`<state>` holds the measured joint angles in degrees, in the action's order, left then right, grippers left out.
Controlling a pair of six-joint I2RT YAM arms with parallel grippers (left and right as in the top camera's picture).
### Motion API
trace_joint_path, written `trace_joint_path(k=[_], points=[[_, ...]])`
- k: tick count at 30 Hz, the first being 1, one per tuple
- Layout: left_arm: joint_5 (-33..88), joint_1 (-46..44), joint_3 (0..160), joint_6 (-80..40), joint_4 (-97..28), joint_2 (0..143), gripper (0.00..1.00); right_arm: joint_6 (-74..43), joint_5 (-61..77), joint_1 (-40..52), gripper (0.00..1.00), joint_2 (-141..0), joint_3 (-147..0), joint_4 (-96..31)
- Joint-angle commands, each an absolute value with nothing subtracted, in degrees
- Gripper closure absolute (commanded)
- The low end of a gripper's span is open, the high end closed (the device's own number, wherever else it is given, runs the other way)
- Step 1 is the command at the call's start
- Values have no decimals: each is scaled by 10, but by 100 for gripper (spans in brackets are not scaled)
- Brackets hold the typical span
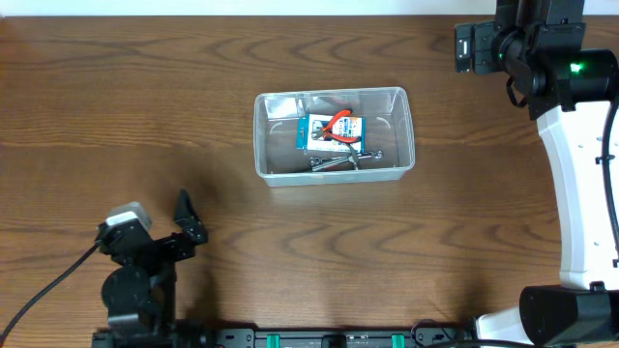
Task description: Pack container
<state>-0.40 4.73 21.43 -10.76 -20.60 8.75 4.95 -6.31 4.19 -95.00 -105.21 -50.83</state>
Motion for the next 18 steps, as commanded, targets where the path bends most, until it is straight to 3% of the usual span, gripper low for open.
trace_joint_path(k=[1, 18], points=[[-3, 41, 175, -116, -176, 70, 2, 41, -69, 38, 1, -953, -1051, -509], [10, 41, 67, -117, -123, 1, 2, 41, -69, 38, 1, -953, -1051, -509]])
